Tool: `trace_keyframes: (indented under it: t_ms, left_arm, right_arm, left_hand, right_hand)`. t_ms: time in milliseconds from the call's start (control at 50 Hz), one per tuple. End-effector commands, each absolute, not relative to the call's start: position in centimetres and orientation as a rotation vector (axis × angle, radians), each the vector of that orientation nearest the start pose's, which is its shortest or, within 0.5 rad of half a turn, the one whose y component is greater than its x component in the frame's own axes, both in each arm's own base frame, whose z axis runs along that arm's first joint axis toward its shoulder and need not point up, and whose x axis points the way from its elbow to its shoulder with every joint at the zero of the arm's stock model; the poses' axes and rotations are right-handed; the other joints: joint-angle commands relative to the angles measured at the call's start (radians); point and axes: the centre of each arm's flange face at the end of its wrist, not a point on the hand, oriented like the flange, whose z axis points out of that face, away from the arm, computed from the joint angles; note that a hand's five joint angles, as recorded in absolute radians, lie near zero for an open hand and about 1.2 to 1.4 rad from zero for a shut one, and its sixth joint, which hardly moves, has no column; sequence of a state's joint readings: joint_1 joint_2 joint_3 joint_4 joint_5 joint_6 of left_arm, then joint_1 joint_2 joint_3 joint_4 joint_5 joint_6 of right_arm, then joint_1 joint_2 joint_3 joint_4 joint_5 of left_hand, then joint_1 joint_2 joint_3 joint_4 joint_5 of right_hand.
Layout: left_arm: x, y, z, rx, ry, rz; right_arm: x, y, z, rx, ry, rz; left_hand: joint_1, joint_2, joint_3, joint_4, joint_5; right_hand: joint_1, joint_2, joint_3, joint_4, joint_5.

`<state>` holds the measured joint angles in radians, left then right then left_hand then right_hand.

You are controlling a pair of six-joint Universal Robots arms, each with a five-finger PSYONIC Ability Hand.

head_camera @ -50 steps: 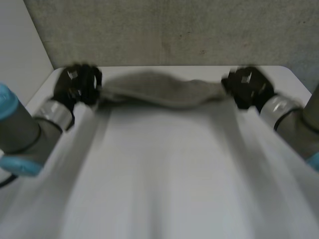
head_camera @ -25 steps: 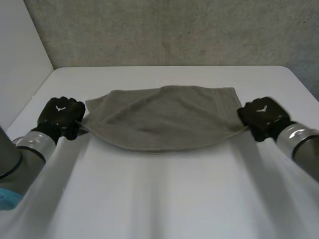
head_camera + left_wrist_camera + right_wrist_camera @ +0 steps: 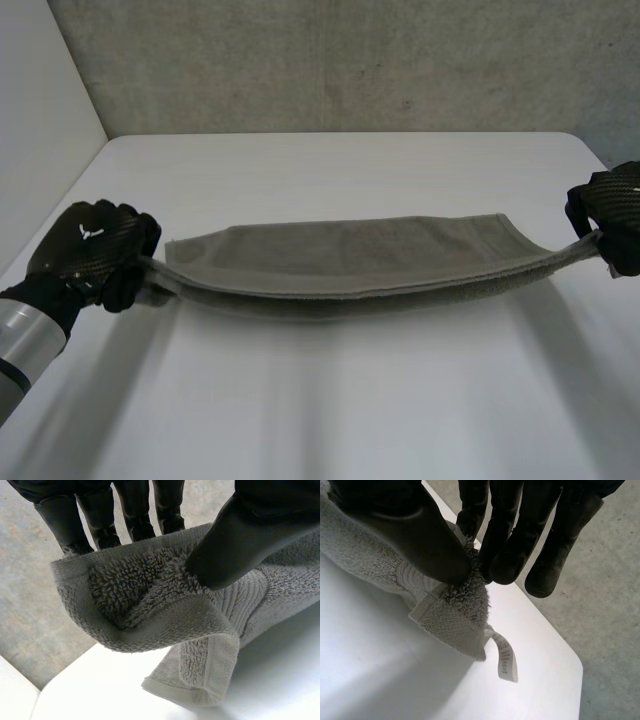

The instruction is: Fold the towel.

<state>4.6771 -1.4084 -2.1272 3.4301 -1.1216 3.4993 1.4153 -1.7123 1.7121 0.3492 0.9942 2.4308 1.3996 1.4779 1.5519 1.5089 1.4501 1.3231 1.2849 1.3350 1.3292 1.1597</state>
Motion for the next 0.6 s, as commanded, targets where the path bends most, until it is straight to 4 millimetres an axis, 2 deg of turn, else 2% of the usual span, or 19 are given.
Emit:
trace_keyframes:
  t_ms: [20, 40, 60, 80, 120, 140, 180, 200, 240, 260, 300, 320, 360, 380, 420, 480, 520, 600]
  left_arm:
    - [-18.1, -23.3, 20.3, 0.979, 2.284, -2.158]
    - [-18.1, -24.3, 19.5, 0.984, 2.298, -2.142]
    - [-18.2, -25.4, 18.8, 0.983, 2.304, -2.136]
    - [-18.2, -25.4, 18.7, 0.983, 2.304, -2.136]
    - [-18.5, -27.7, 17.9, 0.991, 2.307, -2.133]
    - [-18.5, -27.7, 17.9, 0.991, 2.307, -2.133]
    - [-18.7, -30.4, 17.2, 0.990, 2.316, -2.130]
    - [-18.7, -30.4, 17.2, 0.990, 2.316, -2.130]
    - [-19.1, -32.8, 16.6, 0.993, 2.305, -2.139]
    - [-19.1, -32.8, 16.6, 0.994, 2.305, -2.140]
    - [-20.0, -34.8, 15.8, 1.003, 2.292, -2.144]
    - [-20.0, -34.8, 15.8, 1.003, 2.292, -2.144]
    - [-20.9, -36.6, 14.7, 0.999, 2.283, -2.145]
    - [-20.9, -36.6, 14.7, 0.999, 2.283, -2.145]
    - [-21.1, -38.5, 13.7, 0.966, 2.268, -2.137]
    - [-21.1, -39.3, 13.1, 0.947, 2.265, -2.130]
    - [-21.7, -40.5, 12.1, 0.940, 2.261, -2.126]
    - [-22.5, -41.1, 11.3, 0.955, 2.279, -2.113]
  right_arm:
    - [14.4, -26.4, 27.6, -1.239, 2.213, -1.888]
    - [14.4, -26.4, 27.6, -1.239, 2.213, -1.887]
    - [14.3, -27.7, 26.7, -1.238, 2.222, -1.863]
    - [14.2, -27.8, 26.7, -1.238, 2.222, -1.863]
    - [14.6, -29.9, 25.4, -1.256, 2.216, -1.838]
    - [14.6, -29.9, 25.4, -1.256, 2.215, -1.838]
    - [16.0, -31.3, 24.4, -1.293, 2.191, -1.806]
    - [16.0, -31.4, 24.4, -1.293, 2.191, -1.805]
    - [17.3, -33.4, 23.0, -1.311, 2.212, -1.776]
    - [17.3, -33.4, 23.0, -1.311, 2.212, -1.776]
    - [19.2, -35.1, 21.6, -1.344, 2.208, -1.786]
    - [19.2, -35.1, 21.6, -1.345, 2.208, -1.786]
    - [20.9, -36.7, 20.4, -1.353, 2.185, -1.847]
    - [20.9, -36.7, 20.4, -1.352, 2.185, -1.847]
    - [21.7, -38.4, 19.3, -1.335, 2.170, -1.943]
    - [21.8, -39.3, 18.8, -1.312, 2.169, -1.987]
    - [22.0, -40.9, 18.1, -1.254, 2.145, -2.082]
    - [22.9, -41.9, 17.4, -1.215, 2.109, -2.151]
  left_hand:
    - [-0.003, -0.082, -0.156, -0.113, -0.228]
    - [-0.003, -0.082, -0.156, -0.113, -0.228]
    - [-0.003, -0.082, -0.156, -0.113, -0.228]
    - [-0.003, -0.082, -0.156, -0.113, -0.228]
    - [-0.003, -0.082, -0.156, -0.113, -0.228]
    - [-0.003, -0.082, -0.156, -0.113, -0.228]
    - [-0.003, -0.082, -0.156, -0.113, -0.228]
    - [-0.003, -0.082, -0.156, -0.113, -0.228]
    - [-0.003, -0.082, -0.156, -0.113, -0.228]
    - [-0.003, -0.082, -0.156, -0.113, -0.228]
    - [-0.003, -0.082, -0.156, -0.113, -0.228]
    - [-0.003, -0.082, -0.156, -0.113, -0.228]
    - [-0.003, -0.082, -0.156, -0.113, -0.228]
    - [-0.003, -0.082, -0.156, -0.113, -0.228]
    - [-0.003, -0.082, -0.156, -0.113, -0.228]
    - [-0.003, -0.082, -0.156, -0.113, -0.228]
    - [-0.003, -0.082, -0.156, -0.113, -0.228]
    - [-0.003, -0.082, -0.156, -0.113, -0.228]
  right_hand:
    - [0.073, 0.111, 0.061, 0.067, 0.062]
    - [0.073, 0.111, 0.061, 0.067, 0.062]
    - [0.073, 0.111, 0.061, 0.067, 0.062]
    - [0.073, 0.111, 0.061, 0.067, 0.062]
    - [0.073, 0.111, 0.061, 0.067, 0.062]
    - [0.073, 0.111, 0.061, 0.067, 0.062]
    - [0.073, 0.111, 0.061, 0.067, 0.062]
    - [0.073, 0.111, 0.061, 0.067, 0.062]
    - [0.073, 0.111, 0.061, 0.067, 0.062]
    - [0.073, 0.111, 0.061, 0.067, 0.062]
    - [0.073, 0.111, 0.061, 0.067, 0.062]
    - [0.073, 0.111, 0.061, 0.067, 0.062]
    - [0.073, 0.111, 0.061, 0.067, 0.062]
    - [0.073, 0.111, 0.061, 0.067, 0.062]
    - [0.073, 0.111, 0.061, 0.067, 0.062]
    - [0.073, 0.111, 0.061, 0.067, 0.062]
    - [0.073, 0.111, 0.061, 0.067, 0.062]
    - [0.073, 0.111, 0.061, 0.067, 0.062]
